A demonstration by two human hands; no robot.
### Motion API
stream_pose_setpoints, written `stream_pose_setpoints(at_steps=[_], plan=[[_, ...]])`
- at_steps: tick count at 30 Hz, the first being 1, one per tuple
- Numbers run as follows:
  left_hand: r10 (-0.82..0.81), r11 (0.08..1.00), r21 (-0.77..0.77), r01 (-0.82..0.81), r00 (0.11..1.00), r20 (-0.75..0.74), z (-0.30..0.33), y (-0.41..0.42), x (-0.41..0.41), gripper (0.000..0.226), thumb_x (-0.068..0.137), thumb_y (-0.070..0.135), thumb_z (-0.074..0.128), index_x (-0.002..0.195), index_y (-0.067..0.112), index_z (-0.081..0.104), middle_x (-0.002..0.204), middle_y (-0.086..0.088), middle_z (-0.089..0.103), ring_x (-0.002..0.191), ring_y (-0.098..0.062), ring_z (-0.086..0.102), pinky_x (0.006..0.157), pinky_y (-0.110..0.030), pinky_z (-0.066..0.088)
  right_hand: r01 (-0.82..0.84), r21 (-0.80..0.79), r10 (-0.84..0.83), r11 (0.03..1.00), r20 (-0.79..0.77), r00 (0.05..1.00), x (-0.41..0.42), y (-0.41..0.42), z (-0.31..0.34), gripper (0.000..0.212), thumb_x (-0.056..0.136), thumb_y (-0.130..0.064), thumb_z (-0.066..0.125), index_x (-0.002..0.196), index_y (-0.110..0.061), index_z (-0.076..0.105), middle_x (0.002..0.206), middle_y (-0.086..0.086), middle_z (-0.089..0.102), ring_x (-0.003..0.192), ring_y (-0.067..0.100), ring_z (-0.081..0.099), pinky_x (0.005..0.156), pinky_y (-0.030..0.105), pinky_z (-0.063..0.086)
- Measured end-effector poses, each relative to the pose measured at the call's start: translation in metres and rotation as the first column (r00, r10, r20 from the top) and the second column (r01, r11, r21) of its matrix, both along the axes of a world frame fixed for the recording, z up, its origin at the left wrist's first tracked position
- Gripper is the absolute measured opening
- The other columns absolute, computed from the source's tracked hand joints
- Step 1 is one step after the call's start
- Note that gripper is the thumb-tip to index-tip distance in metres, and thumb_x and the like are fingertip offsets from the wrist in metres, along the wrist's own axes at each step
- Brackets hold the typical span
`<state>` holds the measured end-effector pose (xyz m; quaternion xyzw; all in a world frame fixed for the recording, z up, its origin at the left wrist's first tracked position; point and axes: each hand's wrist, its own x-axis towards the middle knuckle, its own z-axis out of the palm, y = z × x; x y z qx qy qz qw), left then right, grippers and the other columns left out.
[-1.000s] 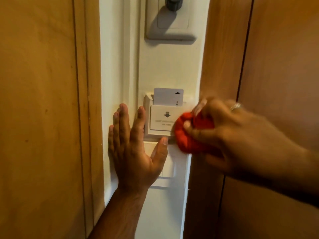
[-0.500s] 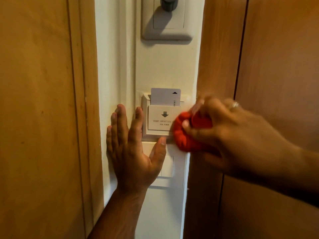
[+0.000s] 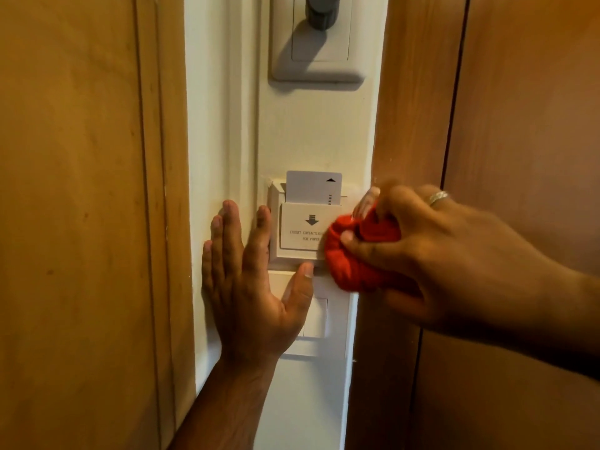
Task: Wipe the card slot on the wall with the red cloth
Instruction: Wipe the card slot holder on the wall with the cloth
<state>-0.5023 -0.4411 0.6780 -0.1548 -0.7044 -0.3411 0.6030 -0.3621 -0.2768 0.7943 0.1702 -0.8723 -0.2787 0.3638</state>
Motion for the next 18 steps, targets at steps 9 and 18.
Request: stream_pose_setpoints(at_steps=[9,18], plan=[[-0.002,1.000,0.000,0.002,1.000,-0.005,-0.001,-0.001,0.000,0.077,0.089,0.066,0.039,0.153,0.024,0.028,0.165,-0.005,0.015,0.154,-0.024,0.012,0.125,-0.037,0.005,0.031,-0.079,-0.029,0.996,0.016,0.999,0.001,-0.001,-0.005,0.067,0.067,-0.056,0.057,0.129,-0.032,0.050,0.108,0.013,0.052,0.090,0.028,0.051,0.057,0.033,0.046],[0.001,1.000,0.006,-0.001,1.000,-0.006,0.000,0.000,-0.001,0.077,0.088,0.067,0.040,0.153,0.027,0.026,0.165,0.001,0.012,0.154,-0.022,0.012,0.124,-0.039,0.006,0.039,-0.083,-0.040,0.996,-0.014,0.999,0.001,0.005,-0.011,0.063,0.067,-0.053,0.055,0.124,-0.028,0.056,0.103,0.012,0.055,0.085,0.028,0.052,0.055,0.032,0.044]])
